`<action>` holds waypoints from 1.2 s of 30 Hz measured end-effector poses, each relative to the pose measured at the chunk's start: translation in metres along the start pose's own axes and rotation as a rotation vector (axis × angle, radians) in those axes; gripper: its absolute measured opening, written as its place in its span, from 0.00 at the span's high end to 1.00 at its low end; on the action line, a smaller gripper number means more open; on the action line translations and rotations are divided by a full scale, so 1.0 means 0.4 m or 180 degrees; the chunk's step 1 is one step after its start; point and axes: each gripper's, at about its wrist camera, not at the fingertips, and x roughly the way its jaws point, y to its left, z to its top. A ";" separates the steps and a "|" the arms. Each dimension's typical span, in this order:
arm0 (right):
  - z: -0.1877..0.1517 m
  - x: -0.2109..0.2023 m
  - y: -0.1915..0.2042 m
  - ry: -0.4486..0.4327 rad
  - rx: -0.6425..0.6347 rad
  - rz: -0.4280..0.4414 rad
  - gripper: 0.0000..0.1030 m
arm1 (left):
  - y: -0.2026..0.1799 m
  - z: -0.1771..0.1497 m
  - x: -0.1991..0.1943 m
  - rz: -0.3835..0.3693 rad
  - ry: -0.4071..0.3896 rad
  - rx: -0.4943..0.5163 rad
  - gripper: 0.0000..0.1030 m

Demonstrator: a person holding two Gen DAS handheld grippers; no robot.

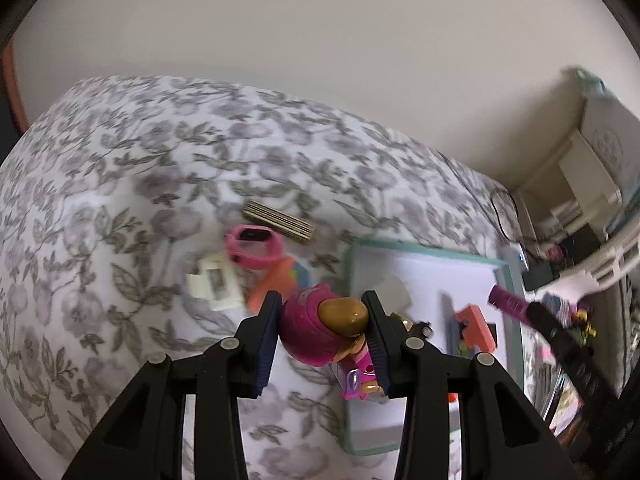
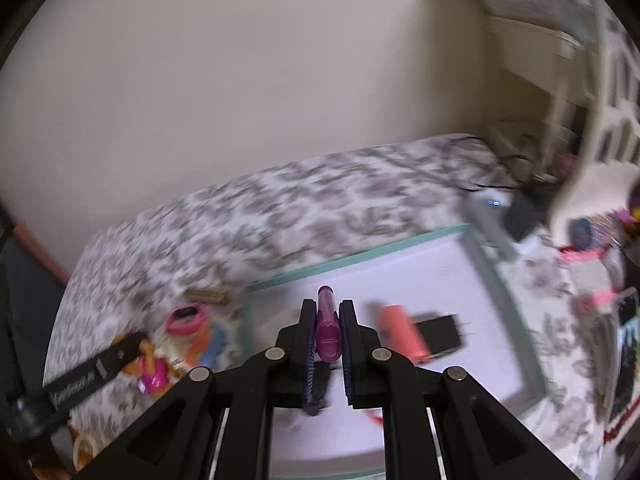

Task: Organize rigid objects
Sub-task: 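Carry the pink figurine and purple lighter into the tray and open both tools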

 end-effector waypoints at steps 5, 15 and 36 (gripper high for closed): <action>0.009 0.011 -0.113 0.0048 0.0242 -0.0516 0.88 | -0.089 -0.033 0.023 -0.0078 0.0120 0.0246 0.59; -0.038 0.086 -0.298 0.0456 0.0801 -0.0787 0.88 | -0.199 -0.104 0.113 -0.0043 0.0459 0.0582 0.59; -0.118 0.194 -0.314 0.1064 0.0753 -0.0880 0.86 | -0.203 -0.142 0.200 0.0159 0.0791 0.0659 0.55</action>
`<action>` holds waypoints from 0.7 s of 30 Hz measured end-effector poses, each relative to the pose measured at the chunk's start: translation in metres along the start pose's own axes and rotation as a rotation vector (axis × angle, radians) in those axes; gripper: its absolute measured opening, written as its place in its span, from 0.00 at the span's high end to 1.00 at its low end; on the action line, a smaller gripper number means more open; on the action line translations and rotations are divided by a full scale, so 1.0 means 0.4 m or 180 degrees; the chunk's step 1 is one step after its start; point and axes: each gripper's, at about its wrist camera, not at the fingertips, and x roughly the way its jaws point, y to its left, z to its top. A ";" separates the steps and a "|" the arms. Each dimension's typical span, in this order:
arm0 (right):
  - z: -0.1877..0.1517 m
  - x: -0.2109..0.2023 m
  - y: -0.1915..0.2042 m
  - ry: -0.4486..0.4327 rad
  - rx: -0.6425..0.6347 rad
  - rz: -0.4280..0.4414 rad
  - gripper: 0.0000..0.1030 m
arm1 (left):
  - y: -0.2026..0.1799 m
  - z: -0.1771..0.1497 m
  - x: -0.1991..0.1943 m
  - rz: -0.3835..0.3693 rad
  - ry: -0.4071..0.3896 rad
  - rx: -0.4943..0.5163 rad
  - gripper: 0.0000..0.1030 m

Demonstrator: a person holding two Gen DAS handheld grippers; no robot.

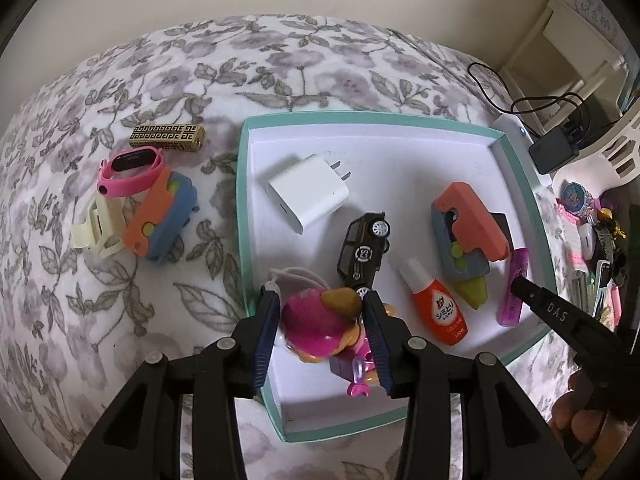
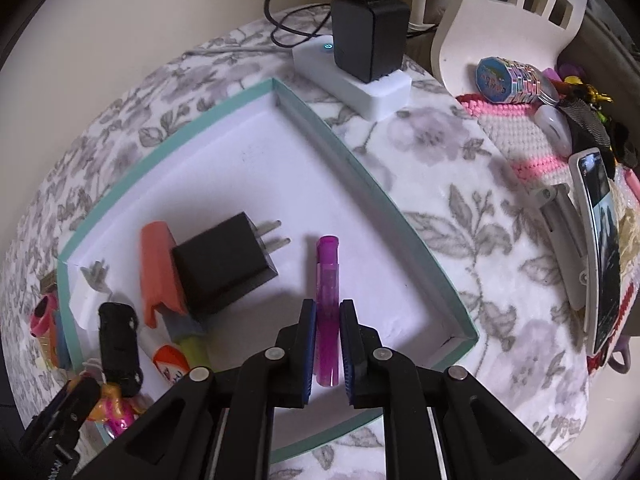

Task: Organize rigid objects
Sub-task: 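Carry the pink figurine and purple lighter into the tray and open both tools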

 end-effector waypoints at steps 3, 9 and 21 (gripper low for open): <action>-0.001 0.001 0.002 0.0017 0.0005 -0.0007 0.86 | 0.003 0.001 -0.008 0.0007 -0.0014 -0.0016 0.48; 0.000 -0.027 0.021 -0.0089 -0.0037 -0.0084 0.51 | 0.018 0.013 -0.043 0.0005 -0.0123 -0.0073 0.44; -0.003 -0.093 0.102 -0.0399 -0.0388 -0.0036 0.33 | 0.125 0.039 -0.082 0.0270 -0.0396 -0.0453 0.13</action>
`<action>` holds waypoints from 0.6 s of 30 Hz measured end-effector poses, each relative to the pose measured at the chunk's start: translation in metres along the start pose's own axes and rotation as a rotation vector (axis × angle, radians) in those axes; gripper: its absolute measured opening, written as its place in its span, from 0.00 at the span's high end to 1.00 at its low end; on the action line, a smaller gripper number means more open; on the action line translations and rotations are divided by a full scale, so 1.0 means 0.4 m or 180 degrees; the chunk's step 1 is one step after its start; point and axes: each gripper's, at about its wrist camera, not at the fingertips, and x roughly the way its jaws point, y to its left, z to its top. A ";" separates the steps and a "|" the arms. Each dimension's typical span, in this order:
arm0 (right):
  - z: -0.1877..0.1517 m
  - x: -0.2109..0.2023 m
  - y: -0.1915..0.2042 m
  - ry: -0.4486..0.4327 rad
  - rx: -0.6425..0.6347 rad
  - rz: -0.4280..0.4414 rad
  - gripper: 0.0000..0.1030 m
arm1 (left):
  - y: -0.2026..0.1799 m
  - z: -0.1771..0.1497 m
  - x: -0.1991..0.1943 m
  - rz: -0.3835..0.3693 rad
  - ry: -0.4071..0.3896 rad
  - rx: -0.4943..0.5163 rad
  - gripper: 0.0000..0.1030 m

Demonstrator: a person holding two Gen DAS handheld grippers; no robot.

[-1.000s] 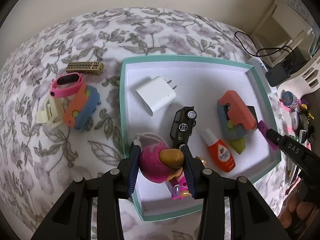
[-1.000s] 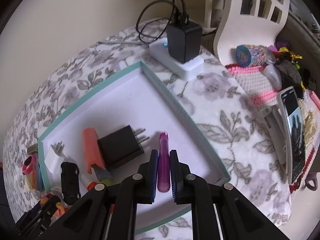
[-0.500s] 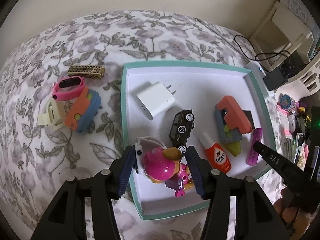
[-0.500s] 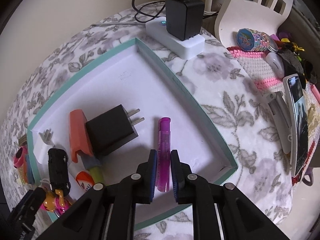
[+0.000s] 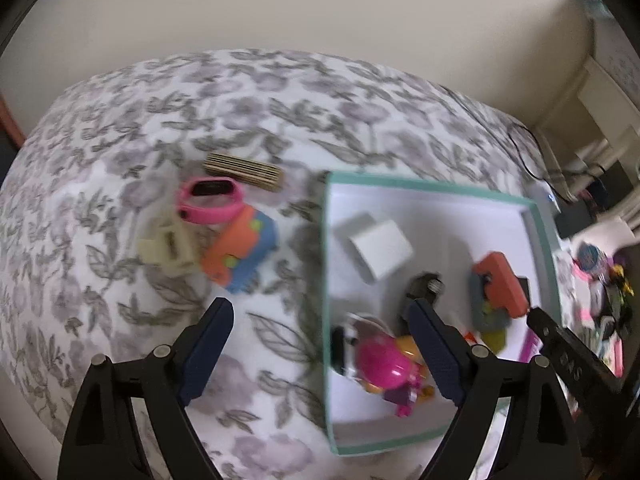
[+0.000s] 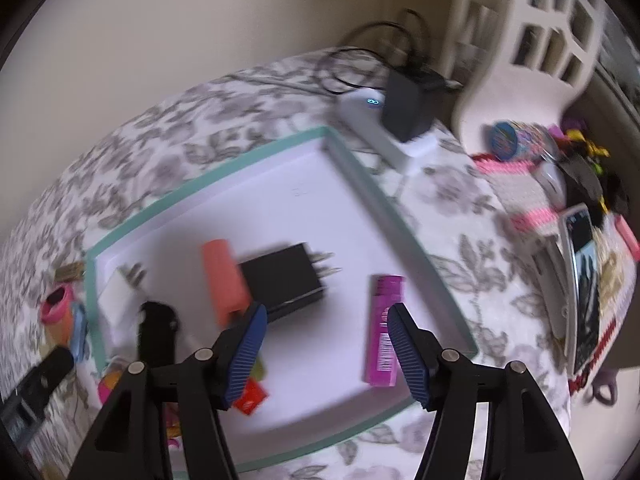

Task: Organize rigid objects
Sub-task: 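Grasp the cream hair clip with the left tool while the right tool grasps the orange-blue toy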

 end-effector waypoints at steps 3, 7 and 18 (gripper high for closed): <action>-0.008 -0.014 0.041 -0.0064 -0.0157 0.0092 0.27 | 0.040 0.012 -0.002 0.0137 -0.0078 -0.0126 0.09; -0.013 -0.037 0.075 -0.0166 -0.0243 0.0180 0.16 | 0.098 0.024 -0.004 0.0213 -0.0113 -0.0308 0.09; -0.044 -0.081 0.196 -0.0305 -0.0593 0.0551 0.03 | 0.264 0.052 -0.013 0.0355 -0.0193 -0.0837 0.08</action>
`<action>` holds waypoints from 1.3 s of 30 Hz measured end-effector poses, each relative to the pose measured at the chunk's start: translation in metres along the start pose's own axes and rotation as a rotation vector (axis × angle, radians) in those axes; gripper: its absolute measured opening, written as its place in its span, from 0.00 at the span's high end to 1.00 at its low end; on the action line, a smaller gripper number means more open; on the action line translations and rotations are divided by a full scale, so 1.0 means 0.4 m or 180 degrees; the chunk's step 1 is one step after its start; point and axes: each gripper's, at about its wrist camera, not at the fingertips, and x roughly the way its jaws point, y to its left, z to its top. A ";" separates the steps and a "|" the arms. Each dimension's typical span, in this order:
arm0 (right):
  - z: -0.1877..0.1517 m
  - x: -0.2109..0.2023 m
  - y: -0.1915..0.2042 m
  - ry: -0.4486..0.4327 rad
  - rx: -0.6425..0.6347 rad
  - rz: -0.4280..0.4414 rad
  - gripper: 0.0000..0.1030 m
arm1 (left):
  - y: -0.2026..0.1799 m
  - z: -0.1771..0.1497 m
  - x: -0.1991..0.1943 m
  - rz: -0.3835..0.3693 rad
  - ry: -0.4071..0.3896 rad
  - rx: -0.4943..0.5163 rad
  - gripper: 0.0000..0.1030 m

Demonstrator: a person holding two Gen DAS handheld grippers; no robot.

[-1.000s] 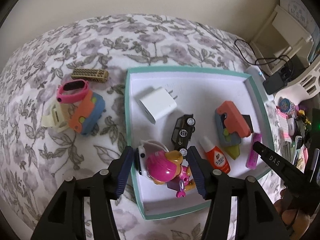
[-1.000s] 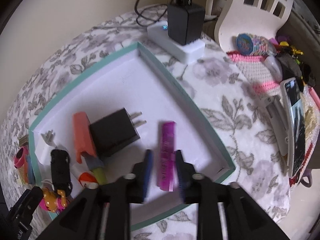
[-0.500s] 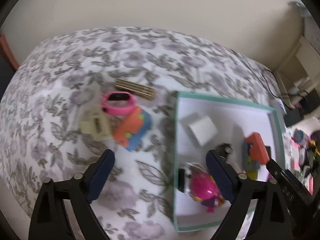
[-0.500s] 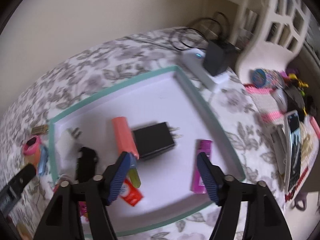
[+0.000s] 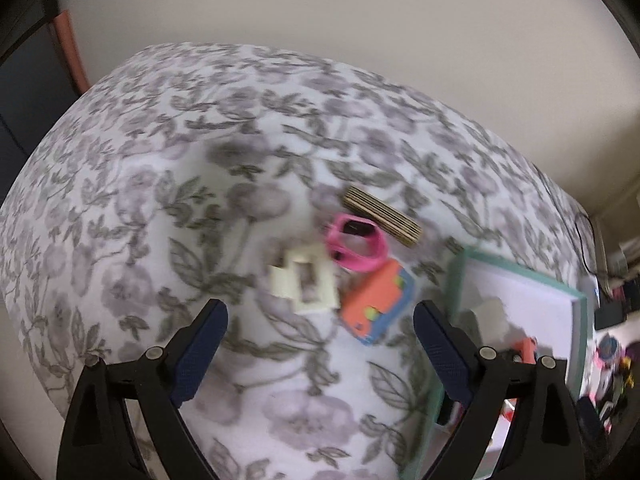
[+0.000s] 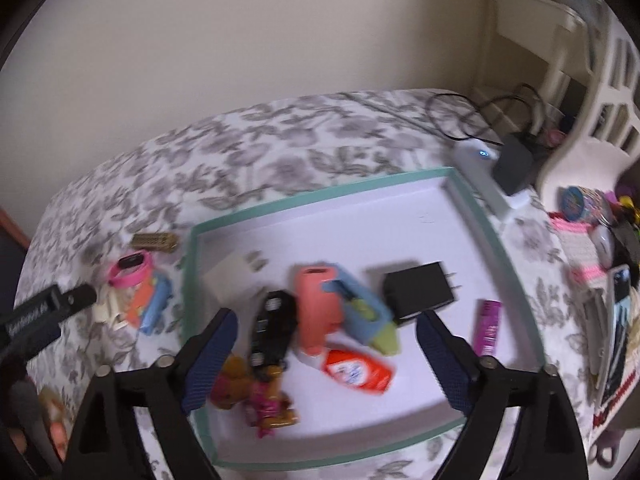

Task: Organize rigid objects
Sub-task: 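Grasp the cream hair clip with the left tool while the right tool grasps the orange-blue toy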

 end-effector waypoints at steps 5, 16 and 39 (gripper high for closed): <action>-0.013 0.007 0.066 0.0005 -0.0222 0.0095 0.03 | 0.083 0.034 -0.003 0.0093 -0.0091 -0.0215 0.08; -0.001 0.023 0.206 0.0017 -0.0461 0.0530 0.02 | 0.207 0.092 0.002 0.0131 -0.0201 -0.0509 0.08; 0.037 0.187 0.402 0.0229 -0.0736 0.0479 0.26 | 0.185 0.101 0.153 -0.0121 0.0306 -0.0519 0.08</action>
